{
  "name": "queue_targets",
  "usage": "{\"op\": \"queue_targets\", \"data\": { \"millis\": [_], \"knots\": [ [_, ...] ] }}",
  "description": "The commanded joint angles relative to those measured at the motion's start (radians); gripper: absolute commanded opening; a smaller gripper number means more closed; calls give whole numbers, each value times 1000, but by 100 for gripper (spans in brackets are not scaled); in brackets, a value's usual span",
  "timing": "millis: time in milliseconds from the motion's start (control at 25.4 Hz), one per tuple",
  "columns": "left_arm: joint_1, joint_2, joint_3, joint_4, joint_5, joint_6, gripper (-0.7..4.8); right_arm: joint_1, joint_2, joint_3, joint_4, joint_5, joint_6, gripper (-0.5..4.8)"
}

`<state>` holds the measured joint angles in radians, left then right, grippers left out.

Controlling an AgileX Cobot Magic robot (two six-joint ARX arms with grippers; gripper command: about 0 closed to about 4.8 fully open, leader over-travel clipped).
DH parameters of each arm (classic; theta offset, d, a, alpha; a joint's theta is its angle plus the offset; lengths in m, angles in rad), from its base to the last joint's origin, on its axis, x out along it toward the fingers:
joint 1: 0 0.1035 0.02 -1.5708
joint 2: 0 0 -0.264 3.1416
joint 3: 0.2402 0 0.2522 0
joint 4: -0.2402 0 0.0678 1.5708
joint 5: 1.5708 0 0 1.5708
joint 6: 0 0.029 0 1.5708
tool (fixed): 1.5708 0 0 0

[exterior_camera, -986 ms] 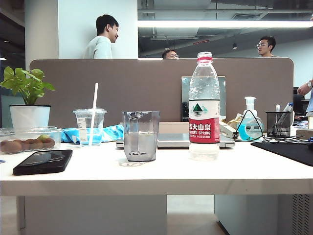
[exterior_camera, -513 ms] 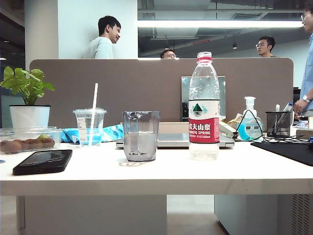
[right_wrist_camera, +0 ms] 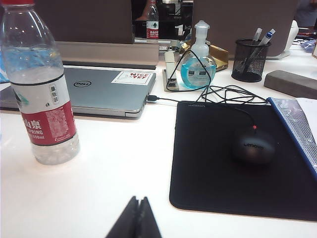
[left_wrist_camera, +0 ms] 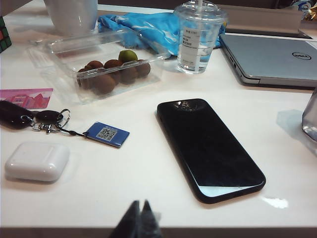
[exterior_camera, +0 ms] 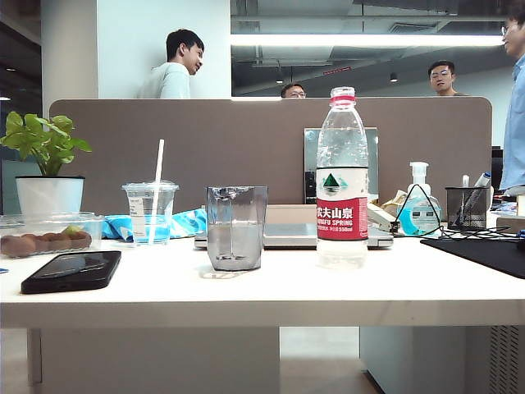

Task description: Pick up the mineral water bottle on the table and pour water into the mug until it's half full.

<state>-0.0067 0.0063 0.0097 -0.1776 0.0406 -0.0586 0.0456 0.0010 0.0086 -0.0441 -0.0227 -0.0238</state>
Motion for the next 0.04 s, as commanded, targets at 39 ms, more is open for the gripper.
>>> {"op": "queue_targets", "data": {
  "millis": [39],
  "knots": [
    [-1,1,-1,-4,0,-2,-4,-1,0,-8,10,2,0,-5]
  ]
}}
